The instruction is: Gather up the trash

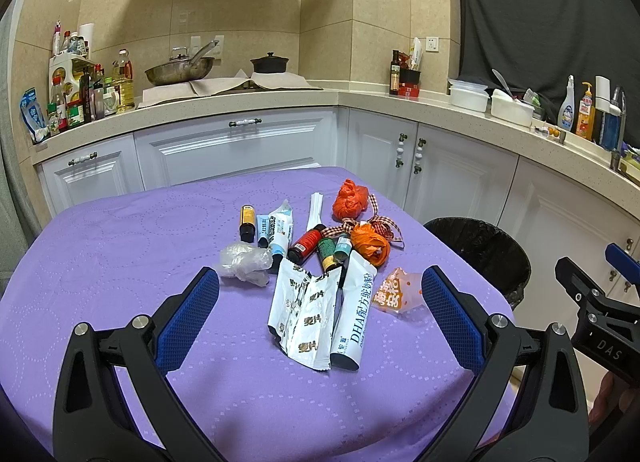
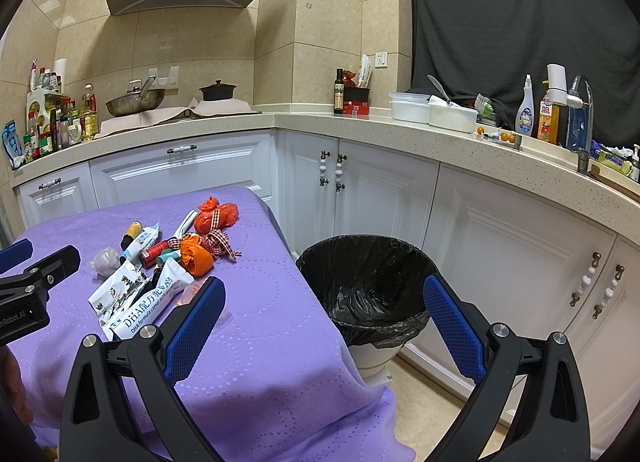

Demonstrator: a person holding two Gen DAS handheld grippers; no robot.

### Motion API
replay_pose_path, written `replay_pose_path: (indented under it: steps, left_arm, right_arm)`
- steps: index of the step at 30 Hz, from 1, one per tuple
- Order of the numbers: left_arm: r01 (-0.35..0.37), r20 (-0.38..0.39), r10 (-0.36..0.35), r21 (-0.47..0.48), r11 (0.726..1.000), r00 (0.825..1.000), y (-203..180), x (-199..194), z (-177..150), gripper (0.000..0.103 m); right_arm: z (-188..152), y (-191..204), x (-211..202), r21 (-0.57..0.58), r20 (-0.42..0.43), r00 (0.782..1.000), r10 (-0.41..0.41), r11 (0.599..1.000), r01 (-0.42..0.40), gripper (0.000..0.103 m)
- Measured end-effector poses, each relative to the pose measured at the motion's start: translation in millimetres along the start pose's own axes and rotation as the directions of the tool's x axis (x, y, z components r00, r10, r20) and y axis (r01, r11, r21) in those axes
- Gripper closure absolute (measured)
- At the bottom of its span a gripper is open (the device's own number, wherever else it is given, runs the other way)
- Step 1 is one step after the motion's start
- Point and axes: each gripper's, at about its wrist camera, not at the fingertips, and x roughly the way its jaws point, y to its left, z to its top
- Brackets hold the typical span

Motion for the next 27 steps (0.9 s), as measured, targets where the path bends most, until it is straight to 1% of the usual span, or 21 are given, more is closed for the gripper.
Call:
replay_pose_path:
  steps: [9,16,19,27]
  left_arm:
    - [0.0,-0.001,0.0,0.0,1.0,1.0,0.2,-0.1,-0.7,0.004]
    - [0.001,-0.007,-0.001,-0.002,1.0,1.0,3.0,1.5,-1.5,0.004]
    - [-0.013,-0.015,0.013,-0.007,1.0,1.0,7.2,5.6,-0.5,0.004]
    - [-0.061,-0.091,0.058,-0.028,0.998,0.994,33.3,24.3,-13.9,0.006]
  right_arm:
    - [-1.0,0.3,0.8,0.0,0.0,1.0,-0.001,1.0,0.001,0.006]
    - [-4.3,-1.2,8.1,-0.001,-0.019,1.0,0.009,1.0,-0.009,0.006]
    - [-6.9,2.5,15.3,-0.006,-0.035,0.999,0.032,0.999,-0.033,0.006]
    - [-16.8,32.6,41.6,-0.059,-0.083,0.986,0.141,0.987,-0.146,0.006]
